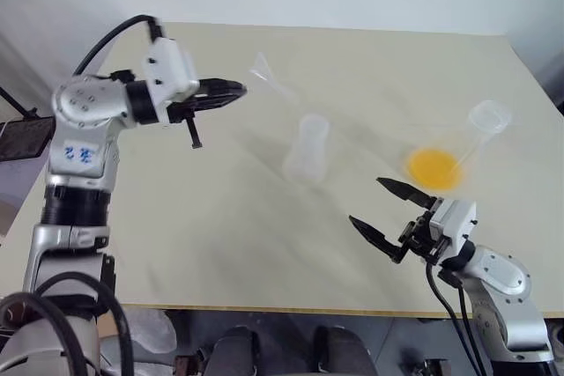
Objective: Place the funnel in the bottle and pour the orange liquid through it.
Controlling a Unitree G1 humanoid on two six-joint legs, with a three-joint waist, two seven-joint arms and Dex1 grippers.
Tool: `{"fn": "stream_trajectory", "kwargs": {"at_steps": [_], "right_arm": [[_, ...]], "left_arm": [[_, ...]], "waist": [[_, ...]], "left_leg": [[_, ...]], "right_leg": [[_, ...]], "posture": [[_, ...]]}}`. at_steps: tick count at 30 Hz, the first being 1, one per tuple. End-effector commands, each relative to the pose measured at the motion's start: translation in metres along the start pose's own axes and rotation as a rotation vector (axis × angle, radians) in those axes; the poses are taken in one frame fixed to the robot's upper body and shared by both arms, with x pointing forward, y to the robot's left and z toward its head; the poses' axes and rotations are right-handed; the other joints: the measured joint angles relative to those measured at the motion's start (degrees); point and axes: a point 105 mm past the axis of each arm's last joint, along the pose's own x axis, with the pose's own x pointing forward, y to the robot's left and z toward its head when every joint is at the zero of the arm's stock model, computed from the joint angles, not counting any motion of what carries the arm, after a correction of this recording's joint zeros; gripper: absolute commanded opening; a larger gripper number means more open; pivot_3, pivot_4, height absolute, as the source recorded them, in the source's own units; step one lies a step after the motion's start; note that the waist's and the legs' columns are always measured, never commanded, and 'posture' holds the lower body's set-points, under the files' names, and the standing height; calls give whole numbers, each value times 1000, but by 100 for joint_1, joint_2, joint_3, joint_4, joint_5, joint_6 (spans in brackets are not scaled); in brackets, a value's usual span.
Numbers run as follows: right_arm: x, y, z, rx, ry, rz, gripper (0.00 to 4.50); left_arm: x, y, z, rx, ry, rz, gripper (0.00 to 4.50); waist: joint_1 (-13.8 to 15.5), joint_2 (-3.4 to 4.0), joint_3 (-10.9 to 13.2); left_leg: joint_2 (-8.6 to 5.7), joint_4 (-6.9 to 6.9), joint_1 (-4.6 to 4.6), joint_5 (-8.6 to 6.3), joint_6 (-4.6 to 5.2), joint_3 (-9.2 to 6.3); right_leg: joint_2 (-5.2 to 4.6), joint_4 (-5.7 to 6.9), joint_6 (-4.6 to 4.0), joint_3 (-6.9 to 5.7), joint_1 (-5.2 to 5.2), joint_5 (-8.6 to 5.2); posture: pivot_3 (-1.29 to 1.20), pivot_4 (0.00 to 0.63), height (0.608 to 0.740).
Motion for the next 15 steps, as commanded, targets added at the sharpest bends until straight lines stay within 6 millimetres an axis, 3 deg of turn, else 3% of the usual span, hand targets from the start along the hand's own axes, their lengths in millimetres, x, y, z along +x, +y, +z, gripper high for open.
{"fn": "stream_trajectory", "kwargs": {"at_steps": [1,6,15], "right_arm": [[-12,-6,17,-56,-40,-92,4500],[-17,1,16,-48,-36,-145,4500],[-15,4,16,-47,-44,-164,4500]], "left_arm": [[17,4,11,151,36,-111,53],[43,1,14,237,34,-166,53],[59,-7,15,335,36,-270,53]], "waist": [[1,-1,0],[-21,0,1],[10,-1,2]], "left_leg": [[0,0,-1,0,0,0],[1,-6,-1,0,1,1],[2,0,-1,-1,2,3]], "right_leg": [[0,0,0,0,-1,0],[0,0,0,1,-4,0],[0,1,0,8,-6,0]], "posture": [[0,150,740],[0,150,740],[0,150,740]]}}
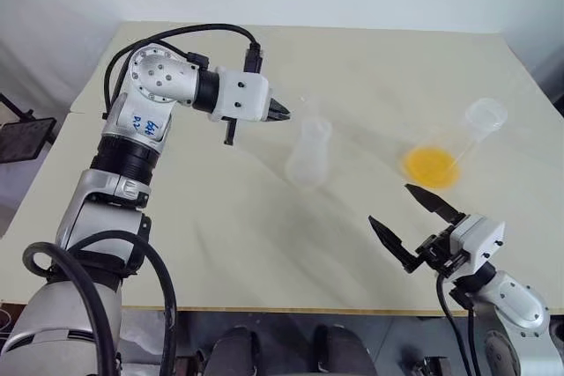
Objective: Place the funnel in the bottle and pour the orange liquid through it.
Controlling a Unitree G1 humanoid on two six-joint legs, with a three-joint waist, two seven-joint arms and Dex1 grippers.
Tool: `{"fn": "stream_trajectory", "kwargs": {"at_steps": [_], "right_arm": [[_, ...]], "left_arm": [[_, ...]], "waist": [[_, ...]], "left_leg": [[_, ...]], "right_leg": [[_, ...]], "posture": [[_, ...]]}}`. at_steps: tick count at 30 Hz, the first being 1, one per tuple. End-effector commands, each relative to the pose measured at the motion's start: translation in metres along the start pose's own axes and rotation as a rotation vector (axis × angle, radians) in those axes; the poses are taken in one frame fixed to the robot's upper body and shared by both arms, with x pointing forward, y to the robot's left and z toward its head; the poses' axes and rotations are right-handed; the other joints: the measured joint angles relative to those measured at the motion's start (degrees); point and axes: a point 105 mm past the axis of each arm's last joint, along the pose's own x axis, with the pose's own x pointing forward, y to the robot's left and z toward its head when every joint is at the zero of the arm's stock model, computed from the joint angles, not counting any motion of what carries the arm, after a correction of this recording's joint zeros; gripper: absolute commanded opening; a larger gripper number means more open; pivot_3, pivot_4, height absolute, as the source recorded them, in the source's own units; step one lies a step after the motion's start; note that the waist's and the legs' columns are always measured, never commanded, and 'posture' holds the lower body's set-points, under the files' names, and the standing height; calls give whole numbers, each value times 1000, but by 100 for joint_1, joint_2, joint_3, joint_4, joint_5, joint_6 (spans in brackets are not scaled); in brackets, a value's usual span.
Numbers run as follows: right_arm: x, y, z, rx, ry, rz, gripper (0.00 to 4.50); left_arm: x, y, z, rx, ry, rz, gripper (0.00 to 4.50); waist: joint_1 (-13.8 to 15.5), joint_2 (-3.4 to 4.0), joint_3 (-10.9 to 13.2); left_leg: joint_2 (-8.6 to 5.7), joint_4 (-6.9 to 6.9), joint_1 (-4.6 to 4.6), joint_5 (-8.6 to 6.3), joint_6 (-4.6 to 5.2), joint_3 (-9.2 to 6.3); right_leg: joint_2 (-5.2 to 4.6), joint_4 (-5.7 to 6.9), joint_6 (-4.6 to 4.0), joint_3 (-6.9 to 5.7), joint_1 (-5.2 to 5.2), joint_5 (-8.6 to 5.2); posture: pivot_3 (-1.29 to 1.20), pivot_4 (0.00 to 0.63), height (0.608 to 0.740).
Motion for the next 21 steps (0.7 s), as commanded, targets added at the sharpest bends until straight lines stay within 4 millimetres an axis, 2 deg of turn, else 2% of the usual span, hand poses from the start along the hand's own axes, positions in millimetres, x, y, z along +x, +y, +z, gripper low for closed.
{"fn": "stream_trajectory", "kwargs": {"at_steps": [1,2,6,11,15,21], "right_arm": [[2,0,13,-37,-53,-6,4500],[3,0,13,-36,-54,-5,4500],[6,0,12,-36,-59,-2,4500],[9,1,12,-32,-67,2,4500],[12,2,10,-28,-74,11,4500],[16,1,9,-26,-82,16,4500]], "left_arm": [[5,9,13,48,-39,-16,53],[6,12,16,40,-58,-4,457],[7,19,21,-2,-106,44,1584],[7,22,21,6,-111,83,3247],[6,26,24,19,-133,122,4414],[6,23,32,-35,-224,145,4487]], "waist": [[19,0,0],[22,-1,0],[2,-4,3],[-19,-4,3],[-10,-4,2],[4,-4,2]], "left_leg": [[0,2,-1,0,0,-2],[-1,2,-1,-1,1,-3],[-1,3,-2,-1,3,-4],[1,2,-2,-1,3,-4],[1,3,-2,-1,3,-5],[0,6,-5,-1,3,-9]], "right_leg": [[0,0,0,-1,1,0],[-1,0,0,-1,3,0],[-1,0,1,-2,2,0],[0,1,1,-3,0,0],[0,1,1,-3,1,0],[-1,2,1,-5,2,0]], "posture": [[0,150,740],[0,150,740],[0,150,740],[0,150,740],[0,150,740],[0,150,740]]}}
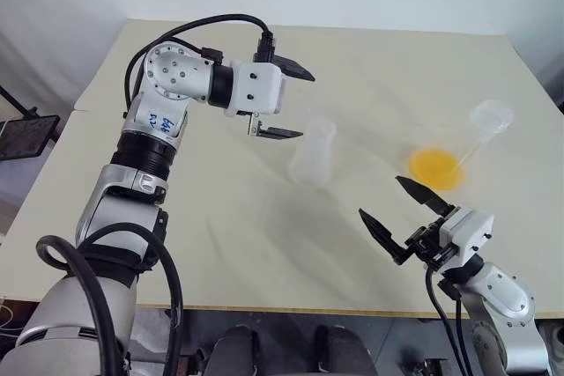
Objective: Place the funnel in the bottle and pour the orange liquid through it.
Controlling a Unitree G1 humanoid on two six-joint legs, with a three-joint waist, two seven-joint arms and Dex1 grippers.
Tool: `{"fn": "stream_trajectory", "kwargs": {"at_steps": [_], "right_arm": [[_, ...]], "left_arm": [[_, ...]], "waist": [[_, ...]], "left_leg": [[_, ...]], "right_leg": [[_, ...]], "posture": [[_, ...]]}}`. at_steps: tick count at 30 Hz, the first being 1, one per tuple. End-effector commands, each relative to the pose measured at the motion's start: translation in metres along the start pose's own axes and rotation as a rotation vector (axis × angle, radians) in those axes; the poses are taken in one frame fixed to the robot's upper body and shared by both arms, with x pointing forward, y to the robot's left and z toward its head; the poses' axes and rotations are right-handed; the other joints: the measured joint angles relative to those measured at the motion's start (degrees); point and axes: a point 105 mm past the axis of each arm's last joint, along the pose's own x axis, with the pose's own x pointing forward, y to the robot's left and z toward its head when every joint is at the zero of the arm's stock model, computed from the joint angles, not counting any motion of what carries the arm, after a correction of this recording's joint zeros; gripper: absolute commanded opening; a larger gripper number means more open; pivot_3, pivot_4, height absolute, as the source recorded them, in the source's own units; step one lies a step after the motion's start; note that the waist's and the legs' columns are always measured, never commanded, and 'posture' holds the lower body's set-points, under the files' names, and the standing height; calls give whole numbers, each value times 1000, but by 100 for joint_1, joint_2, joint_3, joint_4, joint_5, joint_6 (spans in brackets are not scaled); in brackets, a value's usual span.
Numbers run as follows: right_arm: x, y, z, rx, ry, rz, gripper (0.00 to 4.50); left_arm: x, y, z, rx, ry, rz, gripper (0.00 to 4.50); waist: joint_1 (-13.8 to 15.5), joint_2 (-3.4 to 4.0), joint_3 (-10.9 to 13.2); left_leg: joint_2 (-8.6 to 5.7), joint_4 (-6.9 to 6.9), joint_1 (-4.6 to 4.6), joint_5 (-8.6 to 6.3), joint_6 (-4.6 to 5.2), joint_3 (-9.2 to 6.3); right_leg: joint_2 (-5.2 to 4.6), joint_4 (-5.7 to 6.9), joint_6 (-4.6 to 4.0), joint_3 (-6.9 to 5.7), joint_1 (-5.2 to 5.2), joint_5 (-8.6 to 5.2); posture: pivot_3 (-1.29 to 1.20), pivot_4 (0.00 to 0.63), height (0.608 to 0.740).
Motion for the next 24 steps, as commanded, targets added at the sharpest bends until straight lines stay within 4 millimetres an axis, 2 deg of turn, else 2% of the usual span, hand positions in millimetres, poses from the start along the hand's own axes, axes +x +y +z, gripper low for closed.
{"fn": "stream_trajectory", "kwargs": {"at_steps": [1,5,8,14,16,19,21,24], "right_arm": [[1,-1,6,-19,-32,-3,4500],[2,-1,6,-20,-35,-3,4500],[1,-2,7,-20,-41,-17,4500],[-9,-19,12,41,-65,-145,4500],[-18,-32,15,57,-79,-229,4500],[-42,-54,18,63,-81,-362,4500],[-62,-67,19,57,-78,-467,4500],[-89,-77,14,44,-46,-578,4500]], "left_arm": [[-3,6,16,-15,-96,50,4487],[-10,-1,12,-116,-131,91,4487],[-28,-6,6,-230,-160,194,4487],[-79,-37,-17,-461,-141,410,4487],[-94,-55,-27,-524,-96,466,4487],[-109,-87,-34,-618,-54,513,4487],[-108,-105,-33,-668,-49,521,4487],[-99,-126,-28,-725,-62,502,4487]], "waist": [[-9,0,0],[-32,1,0],[-67,2,-1],[-148,4,-1],[-149,4,-1],[-115,5,-1],[-70,4,-1],[-12,5,-1]], "left_leg": [[0,0,0,0,0,0],[1,0,0,0,0,-2],[4,-1,5,0,-1,-18],[7,-2,7,0,-1,-52],[7,-1,8,0,-1,-53],[6,-1,11,0,-1,-56],[4,-1,11,0,0,-58],[4,-1,13,-1,0,-55]], "right_leg": [[0,1,0,0,0,0],[0,3,0,-1,0,0],[1,7,0,1,-1,0],[-1,10,0,4,0,0],[-2,11,0,5,1,0],[-6,11,0,8,6,0],[-9,11,0,9,7,0],[-9,9,0,15,10,0]], "posture": [[0,150,740],[0,150,740],[0,150,740],[0,150,740],[0,150,740],[0,150,740],[0,150,740],[0,150,740]]}}
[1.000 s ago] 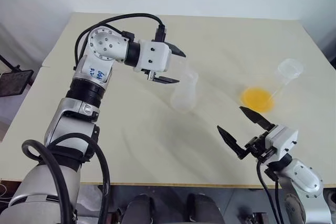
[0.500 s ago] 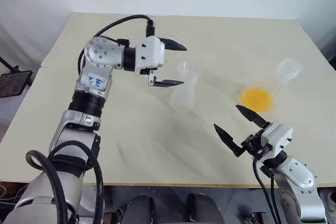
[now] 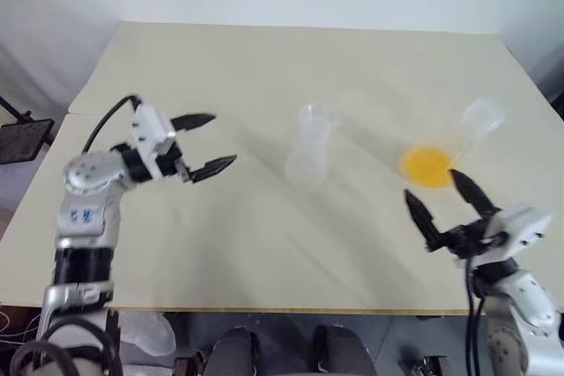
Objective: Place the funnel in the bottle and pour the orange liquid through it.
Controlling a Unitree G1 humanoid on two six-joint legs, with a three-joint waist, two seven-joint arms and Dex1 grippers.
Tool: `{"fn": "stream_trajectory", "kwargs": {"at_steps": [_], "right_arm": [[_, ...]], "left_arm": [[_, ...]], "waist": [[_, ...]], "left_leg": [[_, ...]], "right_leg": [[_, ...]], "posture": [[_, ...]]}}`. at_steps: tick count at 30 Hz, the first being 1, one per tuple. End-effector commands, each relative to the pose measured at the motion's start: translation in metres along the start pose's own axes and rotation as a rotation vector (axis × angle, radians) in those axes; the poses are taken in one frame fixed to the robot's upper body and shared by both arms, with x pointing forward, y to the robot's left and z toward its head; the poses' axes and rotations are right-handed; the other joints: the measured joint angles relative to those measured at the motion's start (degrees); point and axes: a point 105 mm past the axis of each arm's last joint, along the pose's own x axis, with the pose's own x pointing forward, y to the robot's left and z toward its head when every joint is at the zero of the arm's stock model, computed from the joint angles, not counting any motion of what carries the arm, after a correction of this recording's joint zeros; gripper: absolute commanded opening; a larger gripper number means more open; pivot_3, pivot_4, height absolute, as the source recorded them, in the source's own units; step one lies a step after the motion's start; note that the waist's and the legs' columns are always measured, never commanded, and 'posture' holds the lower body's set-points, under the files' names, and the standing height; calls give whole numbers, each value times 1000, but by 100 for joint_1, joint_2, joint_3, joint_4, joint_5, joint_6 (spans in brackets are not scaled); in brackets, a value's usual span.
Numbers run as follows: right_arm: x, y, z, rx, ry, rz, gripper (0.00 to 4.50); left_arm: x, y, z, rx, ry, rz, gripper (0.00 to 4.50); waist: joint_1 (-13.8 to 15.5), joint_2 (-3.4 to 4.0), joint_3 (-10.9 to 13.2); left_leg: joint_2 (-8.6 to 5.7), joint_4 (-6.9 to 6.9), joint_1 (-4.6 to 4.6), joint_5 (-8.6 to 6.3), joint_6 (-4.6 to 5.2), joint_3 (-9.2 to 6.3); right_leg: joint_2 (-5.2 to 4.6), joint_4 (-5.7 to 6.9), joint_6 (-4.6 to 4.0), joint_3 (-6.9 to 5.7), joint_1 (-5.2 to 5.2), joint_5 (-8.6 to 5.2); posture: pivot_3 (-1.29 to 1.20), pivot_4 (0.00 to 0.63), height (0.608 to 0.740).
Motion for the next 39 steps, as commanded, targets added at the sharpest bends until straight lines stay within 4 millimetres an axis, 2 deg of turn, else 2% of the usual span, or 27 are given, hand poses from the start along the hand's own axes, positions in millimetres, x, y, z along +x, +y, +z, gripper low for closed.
{"fn": "stream_trajectory", "kwargs": {"at_steps": [1,5,9,13,19,24,27,32,39], "right_arm": [[-22,-26,8,-32,-20,-139,4500],[-51,-50,2,-50,11,-281,4500],[-56,-50,-2,-44,18,-289,4500],[-36,-41,-2,-13,-4,-235,4500],[12,-39,1,94,-10,-191,4500],[54,-46,5,98,12,-179,4500],[72,-53,8,77,22,-193,4500],[94,-61,5,57,44,-199,4500],[115,-55,0,104,43,-166,4500]], "left_arm": [[2,-19,11,1,-56,-26,4487],[10,-47,9,-97,-85,-118,4487],[15,-50,12,-113,-108,-117,4487],[17,-51,16,-120,-117,-129,4487],[19,-54,23,-135,-131,-161,4487],[20,-58,24,-138,-136,-154,4487],[21,-60,25,-135,-139,-146,4487],[21,-60,28,-125,-144,-132,4487],[20,-57,32,-104,-150,-106,4487]], "waist": [[20,3,-1],[7,11,-6],[-23,25,-13],[-117,39,-19],[-134,45,-19],[-124,47,-18],[-121,47,-18],[-127,47,-18],[-133,48,-17]], "left_leg": [[0,0,0,0,0,3],[-1,-2,9,0,0,15],[1,-7,17,0,0,26],[4,-9,20,0,0,31],[4,-7,21,0,0,32],[0,-2,13,0,2,31],[0,-3,13,0,2,27],[-1,-6,10,0,2,27],[0,-5,9,0,2,30]], "right_leg": [[0,-2,0,2,1,0],[3,-2,0,19,2,0],[6,-2,0,30,0,0],[9,-1,-2,37,-4,-1],[9,3,-2,42,-6,-1],[2,-1,-1,44,-6,0],[4,1,-1,39,-6,0],[4,0,-1,36,-6,0],[6,0,-1,37,-9,0]], "posture": [[0,150,740],[0,150,740],[0,150,740],[0,150,740],[0,150,740],[0,150,740],[0,150,740],[0,150,740],[0,150,740]]}}
